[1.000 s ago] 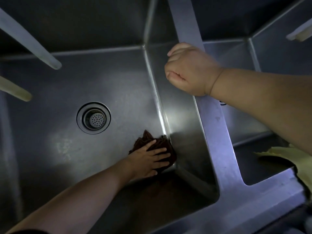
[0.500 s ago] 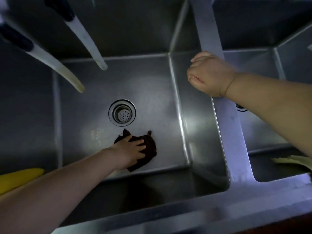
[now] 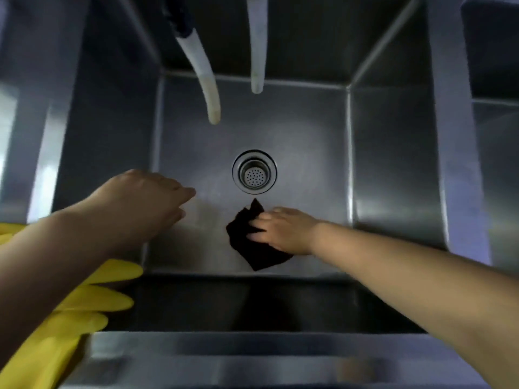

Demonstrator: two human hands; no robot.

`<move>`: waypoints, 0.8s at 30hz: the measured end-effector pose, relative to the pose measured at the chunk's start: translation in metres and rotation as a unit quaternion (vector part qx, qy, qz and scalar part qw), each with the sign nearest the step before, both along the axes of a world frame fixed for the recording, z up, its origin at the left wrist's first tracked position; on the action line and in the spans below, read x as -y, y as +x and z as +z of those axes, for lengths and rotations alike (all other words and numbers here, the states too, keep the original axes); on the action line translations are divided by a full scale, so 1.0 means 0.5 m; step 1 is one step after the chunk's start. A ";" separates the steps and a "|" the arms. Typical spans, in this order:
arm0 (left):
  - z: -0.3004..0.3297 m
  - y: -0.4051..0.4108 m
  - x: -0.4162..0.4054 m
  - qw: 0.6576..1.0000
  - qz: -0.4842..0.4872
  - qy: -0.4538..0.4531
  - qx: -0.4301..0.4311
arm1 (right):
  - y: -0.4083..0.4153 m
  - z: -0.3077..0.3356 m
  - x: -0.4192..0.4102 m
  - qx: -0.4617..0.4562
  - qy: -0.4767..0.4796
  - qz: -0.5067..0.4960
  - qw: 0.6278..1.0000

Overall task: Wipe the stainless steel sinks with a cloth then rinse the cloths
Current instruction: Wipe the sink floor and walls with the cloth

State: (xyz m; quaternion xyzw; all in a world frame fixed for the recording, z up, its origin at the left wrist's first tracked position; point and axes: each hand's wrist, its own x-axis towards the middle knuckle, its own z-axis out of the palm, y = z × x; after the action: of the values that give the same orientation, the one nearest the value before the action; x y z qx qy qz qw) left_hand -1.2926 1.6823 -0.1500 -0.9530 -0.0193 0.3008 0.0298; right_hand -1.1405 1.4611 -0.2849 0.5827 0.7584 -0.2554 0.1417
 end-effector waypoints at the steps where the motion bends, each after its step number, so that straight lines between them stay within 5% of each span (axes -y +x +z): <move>1: -0.007 -0.007 -0.009 1.000 0.010 -0.005 0.019 | -0.014 -0.031 0.003 -0.005 0.008 0.023 1.000; 6: -0.055 -0.039 -0.039 0.996 0.027 -0.004 0.083 | -0.022 -0.107 0.031 0.008 0.024 0.033 0.999; 16: -0.084 -0.054 -0.055 0.991 0.100 0.036 0.075 | 0.012 -0.107 0.126 0.045 0.130 0.052 0.989; 24: -0.078 -0.054 -0.068 0.977 0.187 0.045 0.092 | -0.160 -0.186 -0.105 -0.042 0.156 0.020 0.987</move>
State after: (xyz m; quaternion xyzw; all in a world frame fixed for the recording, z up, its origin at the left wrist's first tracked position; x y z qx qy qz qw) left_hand -1.3196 1.7165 -0.1892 -0.9539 -0.2129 0.2109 0.0141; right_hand -1.2207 1.5135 -0.3781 0.5710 0.8058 -0.1552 0.0219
